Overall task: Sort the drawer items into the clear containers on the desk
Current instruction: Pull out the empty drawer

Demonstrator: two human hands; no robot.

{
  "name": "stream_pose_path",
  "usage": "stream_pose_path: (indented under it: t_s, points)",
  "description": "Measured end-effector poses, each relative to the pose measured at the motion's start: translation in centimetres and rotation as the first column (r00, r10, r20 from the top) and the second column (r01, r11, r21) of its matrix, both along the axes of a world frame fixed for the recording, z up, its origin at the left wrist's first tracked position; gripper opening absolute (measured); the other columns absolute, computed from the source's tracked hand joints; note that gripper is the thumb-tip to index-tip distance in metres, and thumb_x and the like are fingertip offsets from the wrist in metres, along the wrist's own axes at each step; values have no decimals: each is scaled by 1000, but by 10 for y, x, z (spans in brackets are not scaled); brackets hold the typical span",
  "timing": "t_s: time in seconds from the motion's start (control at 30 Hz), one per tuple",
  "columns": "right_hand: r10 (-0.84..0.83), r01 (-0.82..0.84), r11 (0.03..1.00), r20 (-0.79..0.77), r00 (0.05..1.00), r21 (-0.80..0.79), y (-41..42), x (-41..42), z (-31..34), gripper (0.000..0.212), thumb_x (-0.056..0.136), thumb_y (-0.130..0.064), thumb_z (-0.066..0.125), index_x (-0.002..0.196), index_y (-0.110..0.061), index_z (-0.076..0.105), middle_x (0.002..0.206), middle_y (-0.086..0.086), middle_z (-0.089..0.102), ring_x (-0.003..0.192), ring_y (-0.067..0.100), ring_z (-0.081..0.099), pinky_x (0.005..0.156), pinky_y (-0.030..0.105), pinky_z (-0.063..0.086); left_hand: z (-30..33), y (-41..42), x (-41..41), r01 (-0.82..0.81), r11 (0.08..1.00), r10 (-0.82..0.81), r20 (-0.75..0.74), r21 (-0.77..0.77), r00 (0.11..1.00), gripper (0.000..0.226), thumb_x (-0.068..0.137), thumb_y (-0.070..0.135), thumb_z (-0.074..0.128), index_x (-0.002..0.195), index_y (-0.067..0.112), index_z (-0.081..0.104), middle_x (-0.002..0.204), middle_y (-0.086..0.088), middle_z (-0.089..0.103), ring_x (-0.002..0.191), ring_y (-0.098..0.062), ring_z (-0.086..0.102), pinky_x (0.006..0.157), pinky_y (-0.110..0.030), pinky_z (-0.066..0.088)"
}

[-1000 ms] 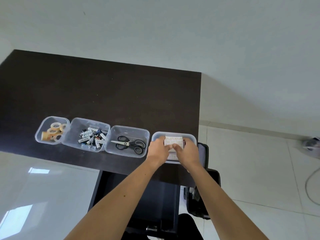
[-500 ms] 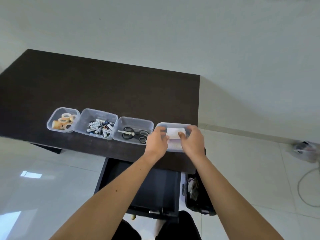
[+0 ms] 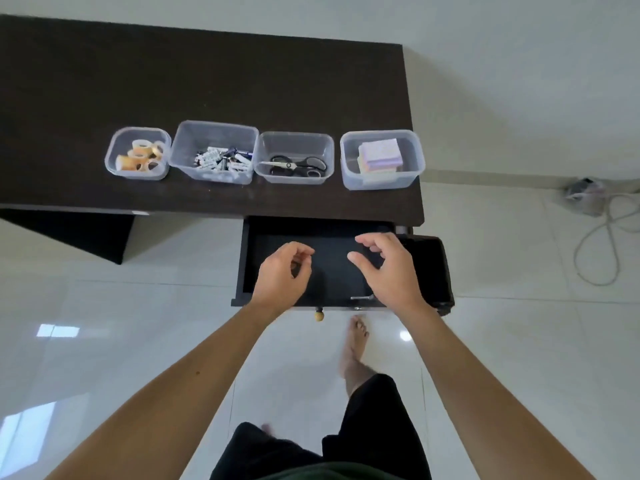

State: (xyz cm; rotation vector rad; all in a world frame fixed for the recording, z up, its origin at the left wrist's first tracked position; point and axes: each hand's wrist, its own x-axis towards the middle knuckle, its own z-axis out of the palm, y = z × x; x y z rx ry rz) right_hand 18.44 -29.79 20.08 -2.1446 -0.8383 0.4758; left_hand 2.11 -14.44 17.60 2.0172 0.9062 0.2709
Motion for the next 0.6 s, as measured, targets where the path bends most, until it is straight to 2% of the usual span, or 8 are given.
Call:
stream_pose_path:
  t_s: [0.1, 0.17, 0.23, 0.27, 0.33, 0.43, 0.6]
  points:
    - [58, -60, 997, -33, 998, -52, -16, -34, -32, 31, 92, -40, 79, 121, -30, 73, 120, -13, 67, 115, 9, 62, 102, 35, 55, -26, 0, -50, 82, 995, -75, -113, 54, 991, 20, 102, 25, 67, 121, 27, 69, 119, 12, 69, 108, -9, 65, 96, -34, 60]
    - [59, -61, 994, -28, 998, -87, -25, -47, -53, 35, 89, -45, 81, 121, -33, 73, 121, -15, 66, 117, 10, 59, 98, 26, 51, -43, 3, -78, 117, 985, -96, -161, 127, 982, 25, 99, 36, 71, 124, 30, 70, 122, 11, 70, 110, -12, 65, 101, -39, 57]
    - [37, -39, 992, -12, 999, -119, -33, -52, -71, 40, 84, -48, 84, 121, -34, 74, 118, -18, 63, 116, 11, 54, 94, 20, 46, -60, 6, -98, 148, 971, -110, -200, 188, 974, 33, 96, 46, 73, 126, 32, 71, 125, 11, 72, 116, -15, 64, 108, -40, 50]
    - [34, -33, 991, 9, 999, -127, -37, -52, -82, 41, 82, -49, 86, 119, -35, 75, 115, -18, 63, 115, 13, 53, 94, 23, 45, -69, 8, -103, 153, 967, -111, -200, 206, 974, 35, 95, 46, 75, 125, 31, 72, 125, 11, 72, 119, -16, 61, 109, -38, 47]
    - [55, -42, 988, 81, 995, -146, -45, -52, -103, 39, 80, -49, 87, 115, -34, 77, 109, -18, 64, 112, 16, 53, 96, 33, 46, -86, 10, -106, 138, 963, -103, -155, 230, 983, 30, 94, 40, 77, 122, 27, 75, 120, 9, 73, 115, -15, 60, 107, -36, 45]
    - [62, -38, 993, 214, 975, -113, -47, -52, -129, 26, 83, -38, 87, 107, -31, 78, 106, -14, 69, 104, 22, 55, 92, 44, 46, -107, 8, -101, 87, 941, -69, -65, 328, 995, 20, 96, 31, 76, 114, 22, 77, 110, 7, 73, 105, -17, 61, 97, -28, 36]
    - [35, -27, 999, 284, 958, -33, -46, -49, -143, 18, 85, -34, 84, 101, -29, 77, 104, -13, 69, 102, 20, 55, 89, 35, 33, -123, -3, -98, 54, 901, -38, -46, 431, 998, 13, 100, 17, 71, 113, 18, 72, 111, 3, 69, 106, -21, 55, 98, -25, 26]
